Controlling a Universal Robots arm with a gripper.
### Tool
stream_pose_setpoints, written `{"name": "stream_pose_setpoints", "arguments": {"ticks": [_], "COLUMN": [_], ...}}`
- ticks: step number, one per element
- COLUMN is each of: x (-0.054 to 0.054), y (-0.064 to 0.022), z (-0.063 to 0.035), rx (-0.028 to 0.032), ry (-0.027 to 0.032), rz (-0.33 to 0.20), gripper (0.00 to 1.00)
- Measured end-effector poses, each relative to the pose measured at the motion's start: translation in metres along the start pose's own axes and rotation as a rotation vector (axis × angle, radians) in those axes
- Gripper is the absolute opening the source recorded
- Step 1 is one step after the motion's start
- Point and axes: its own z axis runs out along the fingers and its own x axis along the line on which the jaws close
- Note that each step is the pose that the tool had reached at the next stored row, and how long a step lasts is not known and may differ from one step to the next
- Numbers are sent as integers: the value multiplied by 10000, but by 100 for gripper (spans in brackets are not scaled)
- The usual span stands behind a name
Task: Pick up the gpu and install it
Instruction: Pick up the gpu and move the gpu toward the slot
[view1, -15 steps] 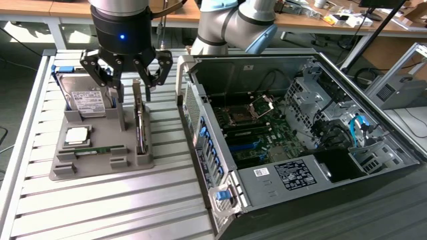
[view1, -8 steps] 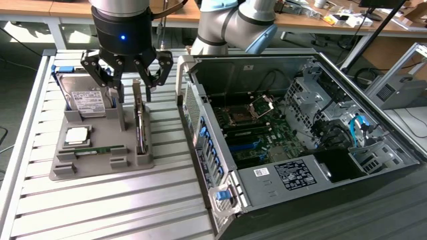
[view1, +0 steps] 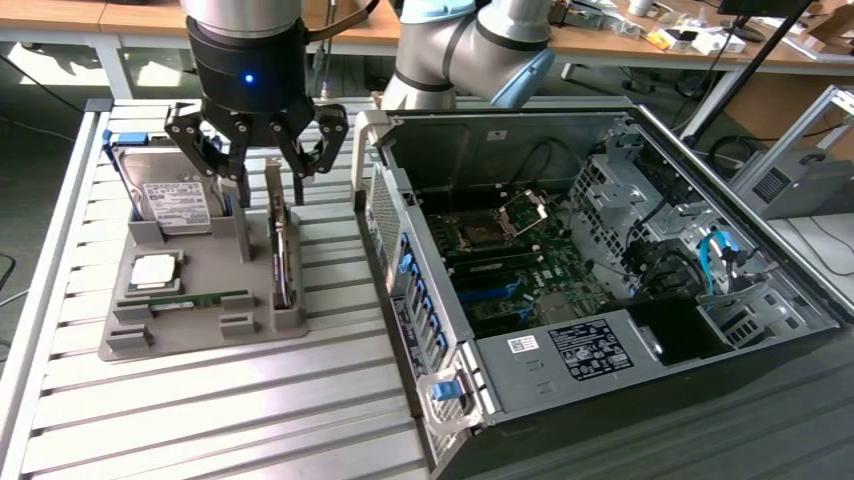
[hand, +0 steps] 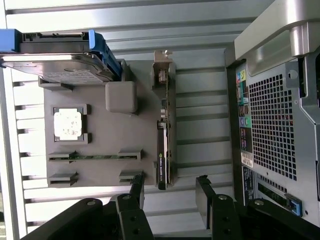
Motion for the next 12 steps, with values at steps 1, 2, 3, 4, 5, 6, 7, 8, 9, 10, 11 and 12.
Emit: {"name": "stream_pose_setpoints", "arguments": {"ticks": [1, 2, 3, 4, 5, 6, 7, 8, 9, 10, 11, 12], "x": [-3, -5, -6, -8, -10, -11, -13, -14, -17, -19, -20, -24], "y": [0, 0, 0, 0, 0, 0, 1, 1, 1, 1, 1, 1], "z": [1, 2, 3, 4, 5, 6, 8, 9, 11, 12, 13, 16], "rx": [0, 1, 0, 0, 1, 0, 0, 0, 0, 1, 1, 1], "ry": [-1, 0, 0, 0, 0, 0, 0, 0, 0, 0, 0, 0], "rz": [0, 0, 1, 0, 0, 0, 0, 0, 0, 0, 0, 0], "gripper": [54, 54, 54, 54, 54, 54, 54, 54, 54, 54, 54, 54]}}
